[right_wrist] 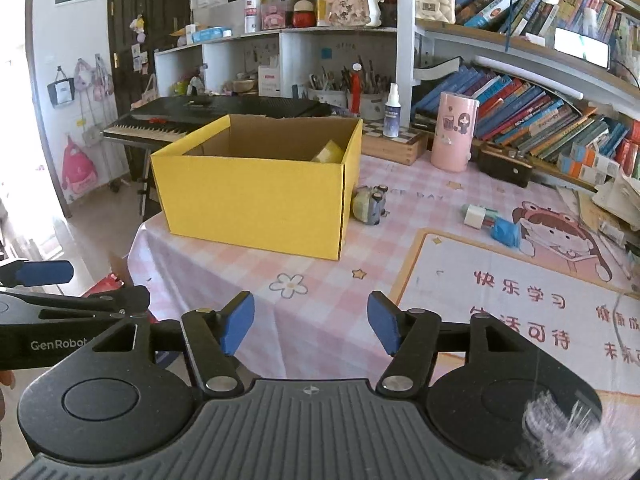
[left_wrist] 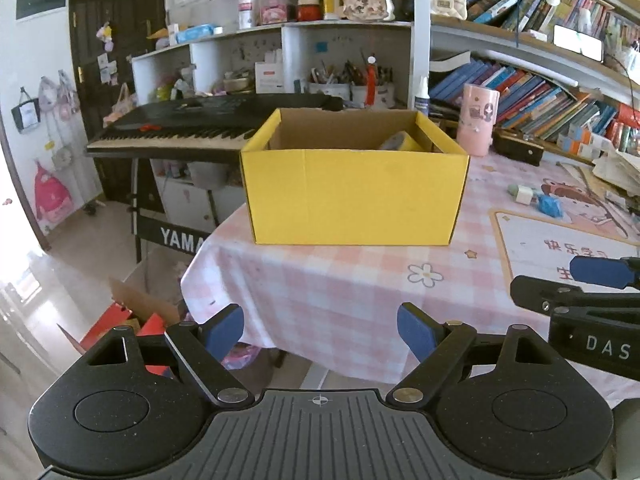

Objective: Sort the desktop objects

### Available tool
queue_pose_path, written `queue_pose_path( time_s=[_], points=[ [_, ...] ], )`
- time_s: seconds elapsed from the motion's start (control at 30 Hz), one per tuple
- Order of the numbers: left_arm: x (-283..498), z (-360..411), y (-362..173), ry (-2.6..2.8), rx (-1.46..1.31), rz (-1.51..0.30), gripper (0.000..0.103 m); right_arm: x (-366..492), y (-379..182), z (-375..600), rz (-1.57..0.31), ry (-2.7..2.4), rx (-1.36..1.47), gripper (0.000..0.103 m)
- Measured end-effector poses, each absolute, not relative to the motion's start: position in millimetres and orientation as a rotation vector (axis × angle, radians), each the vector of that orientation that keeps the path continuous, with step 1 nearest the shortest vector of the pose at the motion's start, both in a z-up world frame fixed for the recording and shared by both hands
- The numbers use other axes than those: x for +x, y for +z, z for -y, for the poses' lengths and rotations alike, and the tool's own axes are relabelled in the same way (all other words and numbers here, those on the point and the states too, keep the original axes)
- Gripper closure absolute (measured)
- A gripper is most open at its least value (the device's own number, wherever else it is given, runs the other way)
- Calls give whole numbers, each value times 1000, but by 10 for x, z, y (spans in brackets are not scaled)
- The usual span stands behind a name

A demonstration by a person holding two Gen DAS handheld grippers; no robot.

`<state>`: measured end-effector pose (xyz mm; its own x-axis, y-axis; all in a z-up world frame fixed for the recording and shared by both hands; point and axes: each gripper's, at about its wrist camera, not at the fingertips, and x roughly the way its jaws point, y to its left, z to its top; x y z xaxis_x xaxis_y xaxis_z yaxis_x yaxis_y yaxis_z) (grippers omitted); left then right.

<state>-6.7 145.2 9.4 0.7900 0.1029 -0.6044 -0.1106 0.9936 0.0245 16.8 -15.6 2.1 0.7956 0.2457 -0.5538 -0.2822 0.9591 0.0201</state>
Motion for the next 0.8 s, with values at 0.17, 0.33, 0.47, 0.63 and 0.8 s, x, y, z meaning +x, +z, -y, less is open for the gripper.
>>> queue_pose_path(
  time_s=[0.17,0.33,0.47,0.63,0.8],
  points=[
    [-102,-1434,69,91,-27,-659,16,106,19,156,-599,281,-74,36],
    [-100,-1399,53,68,-38,-662,16,59,15,190,-609,262,-85,36],
    [-97,-1359,36,48,-37,-668,16,44,18,240,-619,240,-83,36],
    [-77,-1331,12,33,-40,-675,16,39,-11,293,-635,223,-81,36],
    [-22,-1279,-11,14,-37,-684,16,61,-43,346,-648,206,-77,36]
  ],
)
